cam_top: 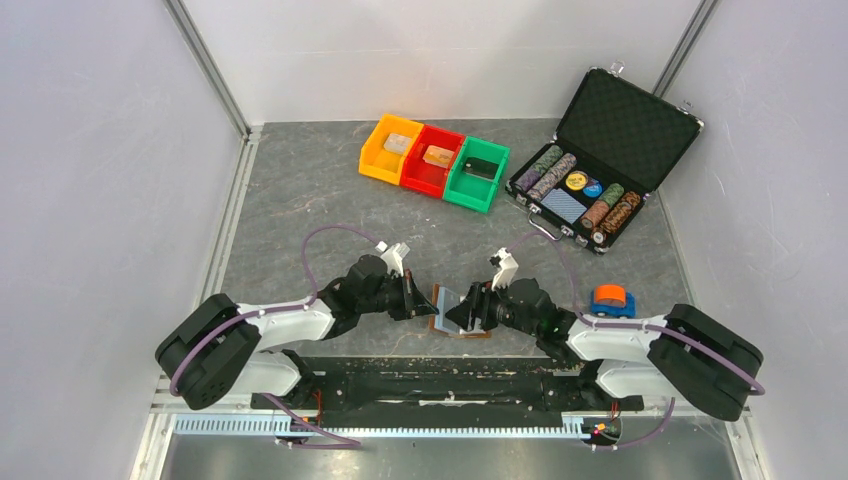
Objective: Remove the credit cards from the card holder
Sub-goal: Remove the credit card from the card holder.
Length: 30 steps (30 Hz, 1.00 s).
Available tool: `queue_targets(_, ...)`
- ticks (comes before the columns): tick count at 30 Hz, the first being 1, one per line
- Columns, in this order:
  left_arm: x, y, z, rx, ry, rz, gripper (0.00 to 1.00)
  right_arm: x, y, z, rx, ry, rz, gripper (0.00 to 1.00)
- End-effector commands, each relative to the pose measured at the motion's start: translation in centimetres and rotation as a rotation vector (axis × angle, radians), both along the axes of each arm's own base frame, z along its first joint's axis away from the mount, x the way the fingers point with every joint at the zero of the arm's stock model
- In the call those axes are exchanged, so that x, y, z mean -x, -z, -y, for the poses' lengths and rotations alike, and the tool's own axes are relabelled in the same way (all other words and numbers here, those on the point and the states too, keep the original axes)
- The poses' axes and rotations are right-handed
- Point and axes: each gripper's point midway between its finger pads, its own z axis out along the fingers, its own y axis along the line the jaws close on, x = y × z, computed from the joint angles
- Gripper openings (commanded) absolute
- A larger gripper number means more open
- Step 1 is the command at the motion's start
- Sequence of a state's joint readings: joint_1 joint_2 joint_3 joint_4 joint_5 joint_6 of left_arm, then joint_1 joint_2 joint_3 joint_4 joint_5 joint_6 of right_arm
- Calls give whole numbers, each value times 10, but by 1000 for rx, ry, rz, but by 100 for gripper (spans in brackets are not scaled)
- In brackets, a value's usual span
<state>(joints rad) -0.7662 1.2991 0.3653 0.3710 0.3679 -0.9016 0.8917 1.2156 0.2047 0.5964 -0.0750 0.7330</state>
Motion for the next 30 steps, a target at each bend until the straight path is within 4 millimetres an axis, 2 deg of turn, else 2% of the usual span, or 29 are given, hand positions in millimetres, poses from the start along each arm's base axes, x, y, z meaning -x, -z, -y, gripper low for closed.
queue_targets(1, -2, -17, 7, 67, -4, 23, 2, -4, -15, -13, -65, -13, 13, 67)
queue_targets(19, -3, -19, 7, 71, -8, 25, 2, 1, -9, -30, -27, -42, -14, 67)
queue_targets(25, -2, -18, 6, 66, -8, 25, 2, -3, -2, -23, 31, -12, -8, 55)
queue_targets(30, -2, -17, 5, 62, -13, 26, 2, -4, -5, -18, 44, 0, 10, 47)
